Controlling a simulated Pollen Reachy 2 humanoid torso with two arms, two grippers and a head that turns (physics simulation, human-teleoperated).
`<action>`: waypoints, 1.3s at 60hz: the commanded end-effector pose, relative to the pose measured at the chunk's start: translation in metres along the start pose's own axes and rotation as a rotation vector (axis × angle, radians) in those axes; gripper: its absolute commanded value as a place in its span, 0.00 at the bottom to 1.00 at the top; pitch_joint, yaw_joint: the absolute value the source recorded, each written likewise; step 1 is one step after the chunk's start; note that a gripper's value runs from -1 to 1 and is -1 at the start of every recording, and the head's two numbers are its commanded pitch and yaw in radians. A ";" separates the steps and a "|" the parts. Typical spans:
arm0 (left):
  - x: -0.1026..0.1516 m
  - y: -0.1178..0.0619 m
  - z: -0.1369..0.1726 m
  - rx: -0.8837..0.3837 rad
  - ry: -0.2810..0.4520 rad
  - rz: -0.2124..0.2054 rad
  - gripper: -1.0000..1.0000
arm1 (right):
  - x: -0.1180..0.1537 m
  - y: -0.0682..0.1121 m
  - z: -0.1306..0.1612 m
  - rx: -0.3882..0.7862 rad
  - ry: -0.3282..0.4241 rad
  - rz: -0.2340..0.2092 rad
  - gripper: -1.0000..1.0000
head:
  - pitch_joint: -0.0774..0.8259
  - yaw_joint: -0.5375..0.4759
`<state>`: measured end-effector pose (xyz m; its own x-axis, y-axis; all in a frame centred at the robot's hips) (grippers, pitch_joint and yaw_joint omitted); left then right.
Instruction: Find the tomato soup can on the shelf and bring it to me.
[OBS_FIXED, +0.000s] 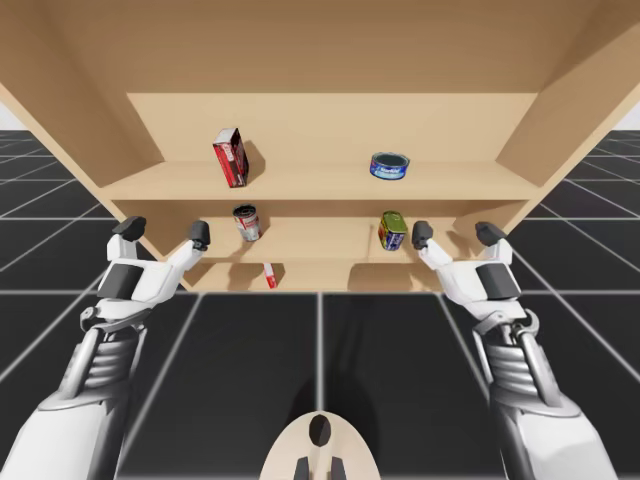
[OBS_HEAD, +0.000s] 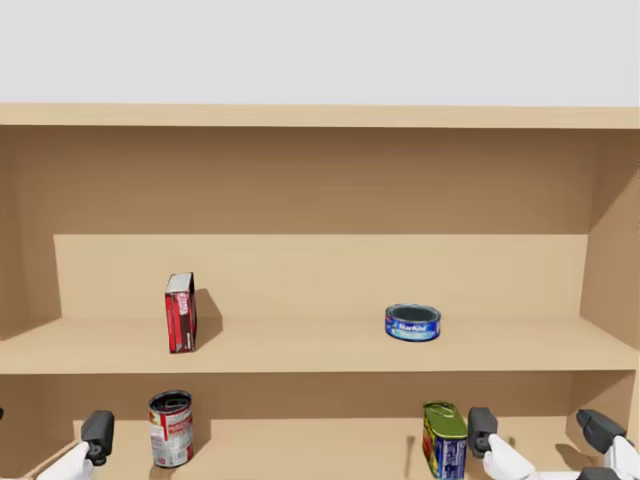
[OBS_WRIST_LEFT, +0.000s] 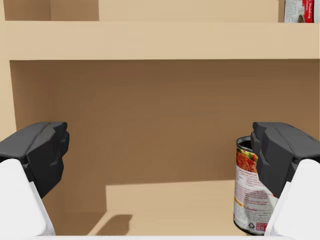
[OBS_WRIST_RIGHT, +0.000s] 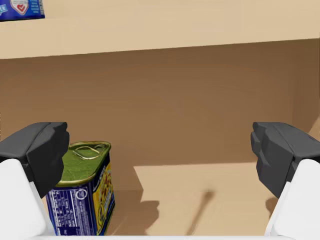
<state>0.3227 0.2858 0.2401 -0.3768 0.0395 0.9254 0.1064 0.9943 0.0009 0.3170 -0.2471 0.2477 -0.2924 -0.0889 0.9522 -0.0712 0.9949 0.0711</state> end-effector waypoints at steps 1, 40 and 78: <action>-0.001 0.000 0.000 -0.001 0.003 -0.002 0.00 | -0.002 0.003 0.003 0.002 -0.027 -0.005 0.00 | 0.10 0.51; -0.004 -0.002 0.000 -0.015 0.022 -0.003 0.00 | -0.003 0.005 0.002 0.005 0.015 0.029 0.00 | 0.48 0.76; 0.026 -0.055 -0.003 -0.187 0.341 0.035 0.00 | -0.004 0.005 0.001 0.002 0.022 0.038 0.00 | 0.55 0.81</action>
<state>0.3087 0.2497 0.2597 -0.1330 0.0281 0.9907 0.2435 0.9699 0.0052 0.3169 -0.2421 0.2447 -0.2749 -0.0476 0.9603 -0.0631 0.9975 0.0314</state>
